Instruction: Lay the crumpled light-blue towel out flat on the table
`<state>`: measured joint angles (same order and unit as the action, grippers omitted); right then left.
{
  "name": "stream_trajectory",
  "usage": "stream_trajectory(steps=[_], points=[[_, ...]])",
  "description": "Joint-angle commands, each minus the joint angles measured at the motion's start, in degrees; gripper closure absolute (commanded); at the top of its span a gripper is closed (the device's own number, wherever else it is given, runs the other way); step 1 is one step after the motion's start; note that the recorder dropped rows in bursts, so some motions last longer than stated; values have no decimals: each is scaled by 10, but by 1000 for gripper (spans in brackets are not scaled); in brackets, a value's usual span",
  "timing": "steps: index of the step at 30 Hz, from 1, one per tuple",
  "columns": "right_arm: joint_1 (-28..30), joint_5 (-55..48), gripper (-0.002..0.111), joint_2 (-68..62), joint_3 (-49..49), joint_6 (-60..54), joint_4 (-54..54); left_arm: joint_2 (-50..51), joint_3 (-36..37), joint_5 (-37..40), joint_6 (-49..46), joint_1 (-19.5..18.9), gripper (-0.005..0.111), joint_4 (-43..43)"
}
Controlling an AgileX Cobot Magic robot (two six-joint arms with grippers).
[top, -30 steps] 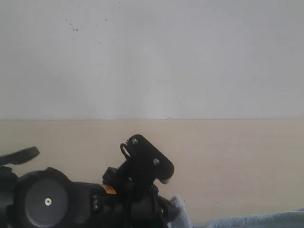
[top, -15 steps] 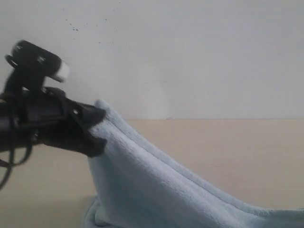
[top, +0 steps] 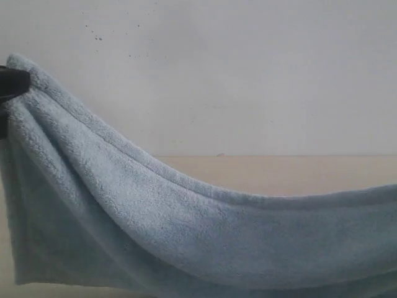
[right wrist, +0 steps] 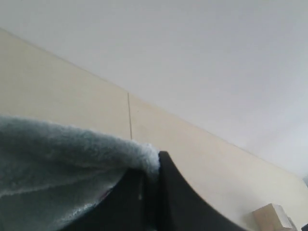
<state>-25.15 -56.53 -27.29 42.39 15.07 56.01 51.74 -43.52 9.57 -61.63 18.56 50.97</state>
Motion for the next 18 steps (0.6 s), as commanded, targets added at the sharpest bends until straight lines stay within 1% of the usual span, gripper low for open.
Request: stream_trajectory(steps=[1,3,6,11,14,16,17,18], points=[[0,-34,107,-6,66,-12,23,-70,1,28,3,-31,100,-31],[0,-54,107,-6,97,-21,22,-100,1,39,12,-47,100,-47],[0,-76,107,-4,133,-25,19,-142,1,75,63,-68,100,-103],[0,-134,107,12,176,-42,-3,-199,1,172,230,-76,100,-249],[0,-134,107,27,189,-65,-37,-225,1,219,323,-76,100,-337],[0,-134,107,34,189,-69,-47,-242,1,238,372,-76,100,-383],[0,-134,107,36,189,-70,-59,-259,1,259,421,-76,100,-428],[0,-134,107,37,189,-73,-68,-266,1,274,444,-76,100,-451]])
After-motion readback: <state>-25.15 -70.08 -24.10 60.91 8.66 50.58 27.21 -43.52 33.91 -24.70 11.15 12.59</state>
